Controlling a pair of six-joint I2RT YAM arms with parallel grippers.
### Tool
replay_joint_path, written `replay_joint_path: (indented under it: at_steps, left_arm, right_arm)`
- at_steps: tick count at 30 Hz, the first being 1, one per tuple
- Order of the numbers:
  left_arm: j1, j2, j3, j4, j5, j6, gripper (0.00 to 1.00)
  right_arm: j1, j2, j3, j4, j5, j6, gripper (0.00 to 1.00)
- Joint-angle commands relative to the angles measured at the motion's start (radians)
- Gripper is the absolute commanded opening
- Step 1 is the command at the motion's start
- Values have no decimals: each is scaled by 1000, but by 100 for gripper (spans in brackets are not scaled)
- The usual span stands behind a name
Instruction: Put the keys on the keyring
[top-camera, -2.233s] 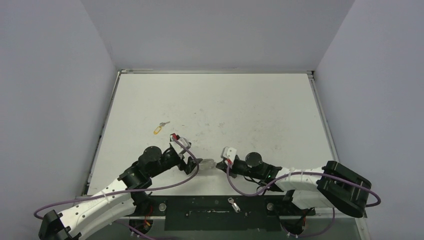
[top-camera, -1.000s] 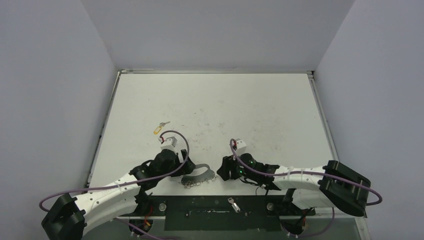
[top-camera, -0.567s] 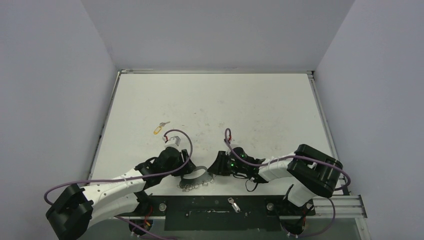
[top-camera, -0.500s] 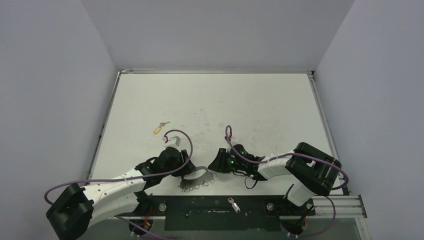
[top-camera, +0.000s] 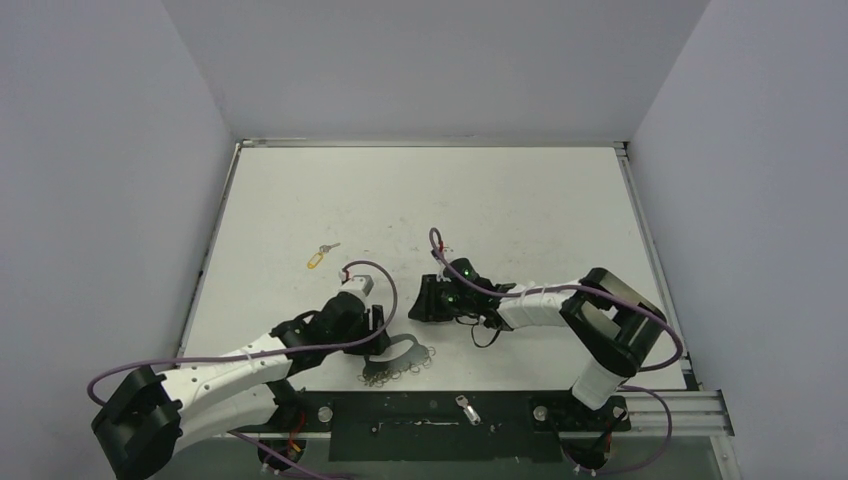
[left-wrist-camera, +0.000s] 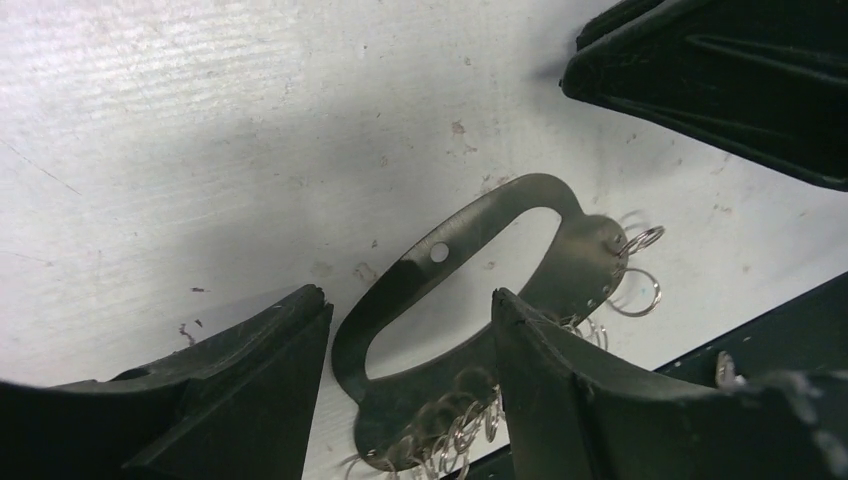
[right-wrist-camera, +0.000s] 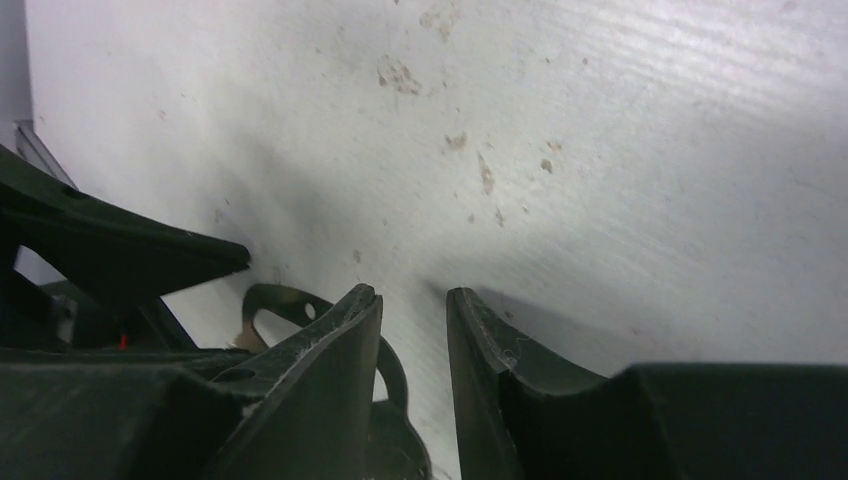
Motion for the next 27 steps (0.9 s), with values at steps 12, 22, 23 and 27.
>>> replay_joint_path:
  at_steps: [12, 22, 23, 27]
  left_arm:
    - [-139, 256, 217, 73, 20, 531, 56]
    - [-173, 506, 359, -23, -87, 495, 48]
    - [-178, 529, 369, -26, -99, 494, 47]
    - [-189, 619, 402, -37, -143, 478, 38]
  right_arm:
    - [-125, -283, -177, -178, -4, -121, 53]
    - [-173, -403, -200, -299, -16, -170, 53]
    - [-182, -417, -203, -311, -15, -177, 53]
    - [-209, -478, -204, -383, -8, -200, 54]
